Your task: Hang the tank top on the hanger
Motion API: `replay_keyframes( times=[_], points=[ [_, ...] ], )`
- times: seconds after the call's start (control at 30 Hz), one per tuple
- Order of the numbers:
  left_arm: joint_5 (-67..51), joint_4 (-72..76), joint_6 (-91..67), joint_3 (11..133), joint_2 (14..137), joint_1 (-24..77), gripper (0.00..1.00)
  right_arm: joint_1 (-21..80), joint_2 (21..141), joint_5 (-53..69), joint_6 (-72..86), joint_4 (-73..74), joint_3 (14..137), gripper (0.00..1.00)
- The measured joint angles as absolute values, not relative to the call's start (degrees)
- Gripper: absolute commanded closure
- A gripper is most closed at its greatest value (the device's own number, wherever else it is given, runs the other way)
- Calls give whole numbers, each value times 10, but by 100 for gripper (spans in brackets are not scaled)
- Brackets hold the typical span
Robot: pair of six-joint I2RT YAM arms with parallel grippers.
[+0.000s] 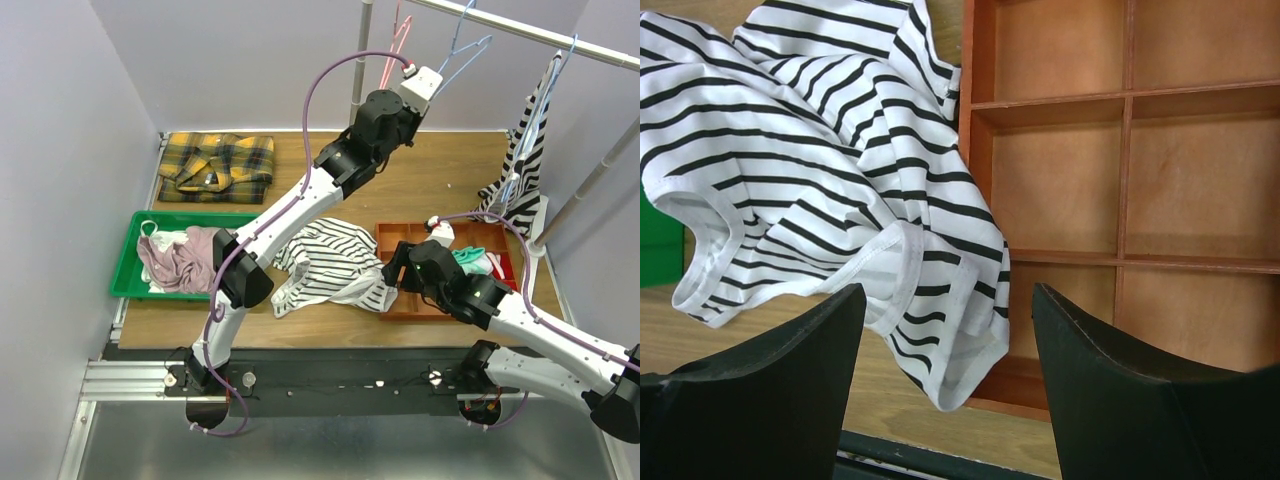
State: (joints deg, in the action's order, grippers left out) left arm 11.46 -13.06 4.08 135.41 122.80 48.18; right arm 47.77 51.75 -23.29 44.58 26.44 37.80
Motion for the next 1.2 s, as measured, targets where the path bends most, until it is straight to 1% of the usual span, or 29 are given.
replay_keyframes(
  times=[0.3, 0.63, 0.7, 0.9, 1.1, 1.2],
  points=[
    [129, -118, 49, 1354, 1218, 486, 100, 478, 520, -233, 446, 264, 378, 24],
    [130, -103, 49, 1321, 1159, 486, 100, 478, 530, -233, 445, 259, 378, 24],
    [130, -99, 47, 1291, 1137, 487, 100, 478, 530, -233, 445, 259, 378, 24],
    [122, -99, 37, 1074, 994, 493, 100, 478, 528, -238, 445, 260, 378, 23],
    [108, -110, 9, 859, 799, 505, 100, 478, 512, -251, 445, 266, 374, 23],
    [106, -141, -4, 796, 704, 510, 100, 478, 504, -254, 439, 267, 371, 26]
  ],
)
